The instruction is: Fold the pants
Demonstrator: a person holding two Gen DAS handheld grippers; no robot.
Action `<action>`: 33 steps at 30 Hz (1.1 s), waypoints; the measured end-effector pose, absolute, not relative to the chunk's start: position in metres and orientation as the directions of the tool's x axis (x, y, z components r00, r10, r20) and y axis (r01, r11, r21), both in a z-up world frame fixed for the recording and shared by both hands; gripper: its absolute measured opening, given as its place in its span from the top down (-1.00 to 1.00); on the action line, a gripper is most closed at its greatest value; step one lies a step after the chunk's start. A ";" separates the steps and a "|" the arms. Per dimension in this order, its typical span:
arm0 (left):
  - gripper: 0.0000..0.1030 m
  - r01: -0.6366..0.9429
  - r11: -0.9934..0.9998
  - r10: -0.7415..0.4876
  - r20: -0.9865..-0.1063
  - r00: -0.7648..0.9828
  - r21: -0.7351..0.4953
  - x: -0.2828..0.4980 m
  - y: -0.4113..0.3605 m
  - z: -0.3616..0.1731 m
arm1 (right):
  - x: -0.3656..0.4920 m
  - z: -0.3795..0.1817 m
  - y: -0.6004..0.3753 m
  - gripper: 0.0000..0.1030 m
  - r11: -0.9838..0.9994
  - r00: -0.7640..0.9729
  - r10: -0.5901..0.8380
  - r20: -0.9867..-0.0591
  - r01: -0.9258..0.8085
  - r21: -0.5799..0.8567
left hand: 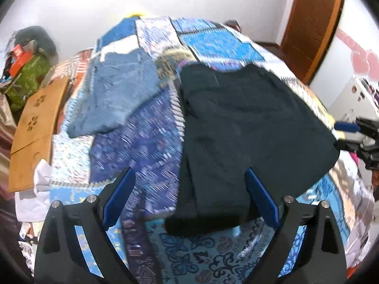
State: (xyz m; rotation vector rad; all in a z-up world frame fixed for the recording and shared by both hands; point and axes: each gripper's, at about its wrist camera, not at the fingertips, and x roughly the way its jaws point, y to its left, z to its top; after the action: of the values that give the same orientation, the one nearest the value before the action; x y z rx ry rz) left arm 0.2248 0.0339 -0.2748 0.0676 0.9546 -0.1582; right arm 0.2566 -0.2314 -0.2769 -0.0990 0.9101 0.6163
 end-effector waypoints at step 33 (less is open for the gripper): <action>-0.56 0.279 0.899 -0.409 -0.873 0.265 -0.337 0.354 -0.011 -0.325 | 0.369 -0.336 -0.207 0.09 0.699 0.219 0.698 -0.682 -0.418 0.580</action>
State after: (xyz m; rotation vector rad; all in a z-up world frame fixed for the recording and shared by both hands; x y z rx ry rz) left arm 0.3536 -0.0107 -0.3252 -0.1237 1.2177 -0.4662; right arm 0.3686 -0.2074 -0.3355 0.2981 1.1033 0.7879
